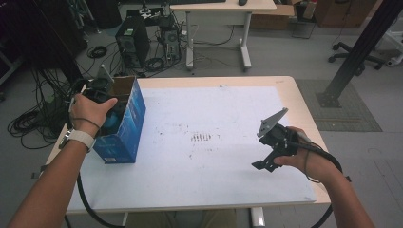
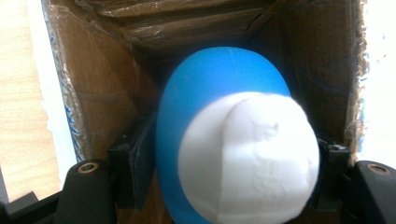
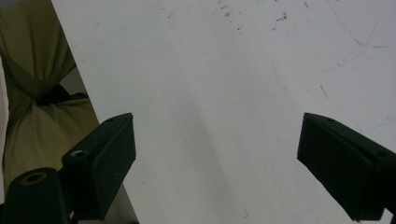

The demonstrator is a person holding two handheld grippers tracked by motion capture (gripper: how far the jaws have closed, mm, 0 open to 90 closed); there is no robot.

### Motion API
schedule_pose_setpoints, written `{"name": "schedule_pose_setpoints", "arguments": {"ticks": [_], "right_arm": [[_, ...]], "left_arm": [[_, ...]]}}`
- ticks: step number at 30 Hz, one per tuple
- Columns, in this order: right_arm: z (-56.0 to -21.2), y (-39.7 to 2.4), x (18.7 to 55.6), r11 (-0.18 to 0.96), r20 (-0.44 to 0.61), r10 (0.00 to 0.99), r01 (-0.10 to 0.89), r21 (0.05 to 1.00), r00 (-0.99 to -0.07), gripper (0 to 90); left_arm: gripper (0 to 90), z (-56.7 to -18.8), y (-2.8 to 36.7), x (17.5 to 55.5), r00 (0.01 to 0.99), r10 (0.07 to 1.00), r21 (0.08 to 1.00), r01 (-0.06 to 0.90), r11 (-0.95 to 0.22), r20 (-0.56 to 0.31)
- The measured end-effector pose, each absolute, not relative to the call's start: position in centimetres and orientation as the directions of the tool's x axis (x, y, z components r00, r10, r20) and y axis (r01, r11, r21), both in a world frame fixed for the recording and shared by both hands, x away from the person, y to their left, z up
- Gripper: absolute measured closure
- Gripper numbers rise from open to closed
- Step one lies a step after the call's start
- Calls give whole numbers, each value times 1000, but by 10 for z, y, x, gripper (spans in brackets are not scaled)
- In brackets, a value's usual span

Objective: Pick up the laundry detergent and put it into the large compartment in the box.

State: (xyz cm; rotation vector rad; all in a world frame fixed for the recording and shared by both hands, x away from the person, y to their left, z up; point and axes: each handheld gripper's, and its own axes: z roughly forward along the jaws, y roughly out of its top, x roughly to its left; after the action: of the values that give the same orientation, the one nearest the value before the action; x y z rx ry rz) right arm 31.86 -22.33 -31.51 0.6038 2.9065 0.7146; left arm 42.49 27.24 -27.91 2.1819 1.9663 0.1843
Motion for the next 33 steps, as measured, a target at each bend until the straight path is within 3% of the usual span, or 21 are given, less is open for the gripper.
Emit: {"name": "schedule_pose_setpoints", "arguments": {"ticks": [14,33], "right_arm": [[-315,-223,319,813,9,396,355,462,-918,114],[-313,-222,317,812,6,396,353,464,-918,115]], "left_arm": [[240,-279,273,425,112,993,221,970,-101,-36],[230,-270,275,422,109,992,243,966,-93,-56]]}}
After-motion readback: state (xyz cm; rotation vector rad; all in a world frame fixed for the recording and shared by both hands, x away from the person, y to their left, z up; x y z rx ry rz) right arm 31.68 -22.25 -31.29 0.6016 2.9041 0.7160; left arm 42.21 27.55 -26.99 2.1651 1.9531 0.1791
